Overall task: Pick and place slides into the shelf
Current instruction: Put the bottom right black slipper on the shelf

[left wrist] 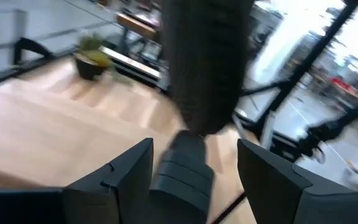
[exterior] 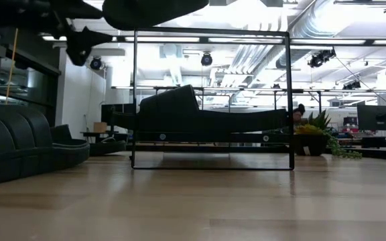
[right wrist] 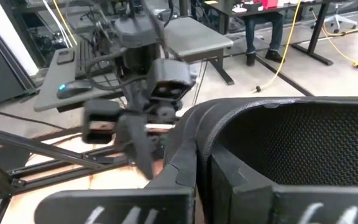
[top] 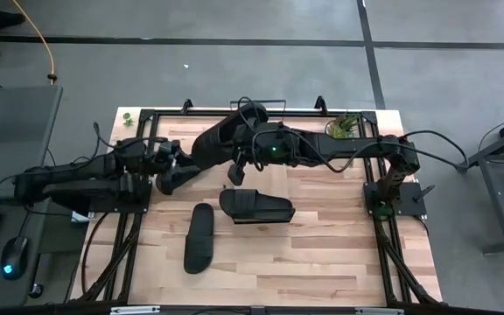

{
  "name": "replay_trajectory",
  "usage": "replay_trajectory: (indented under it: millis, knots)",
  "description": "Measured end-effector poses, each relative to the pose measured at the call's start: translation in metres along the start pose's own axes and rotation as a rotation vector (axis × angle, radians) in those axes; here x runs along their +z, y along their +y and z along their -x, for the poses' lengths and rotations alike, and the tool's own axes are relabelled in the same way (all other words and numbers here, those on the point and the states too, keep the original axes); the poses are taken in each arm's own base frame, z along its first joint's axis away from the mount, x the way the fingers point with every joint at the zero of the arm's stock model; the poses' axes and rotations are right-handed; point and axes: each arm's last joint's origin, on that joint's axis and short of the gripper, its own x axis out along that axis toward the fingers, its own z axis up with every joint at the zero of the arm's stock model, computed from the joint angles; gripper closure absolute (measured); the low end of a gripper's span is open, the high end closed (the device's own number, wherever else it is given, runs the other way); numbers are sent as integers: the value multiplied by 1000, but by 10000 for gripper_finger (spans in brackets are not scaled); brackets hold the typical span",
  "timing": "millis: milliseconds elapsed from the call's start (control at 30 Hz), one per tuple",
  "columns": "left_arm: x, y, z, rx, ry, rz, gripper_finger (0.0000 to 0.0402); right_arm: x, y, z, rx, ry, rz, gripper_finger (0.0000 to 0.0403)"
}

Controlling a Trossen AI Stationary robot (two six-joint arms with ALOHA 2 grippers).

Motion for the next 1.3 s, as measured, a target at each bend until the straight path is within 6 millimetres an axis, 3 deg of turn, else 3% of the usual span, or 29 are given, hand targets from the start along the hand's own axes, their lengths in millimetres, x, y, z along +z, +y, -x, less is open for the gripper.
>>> replay_trajectory:
  millis: [200, 467, 900, 1033, 1300]
  knots:
    - [0, -10, -15, -65, -19, -72, 185, -1, -1, 0, -9, 10, 3, 403]
    - [2, -11, -15, 40, -88, -97, 185, -8, 3, -4, 3, 46, 10, 403]
    - [1, -10, -18, 56, -79, -99, 188, -22, 5, -26, 36, 52, -9, 403]
    - [0, -9, -20, 63, -77, -99, 224, -21, 5, -26, 38, 48, -10, 403]
    - [0, -8, -20, 103, -83, -100, 365, -23, 6, -26, 50, 66, 48, 390]
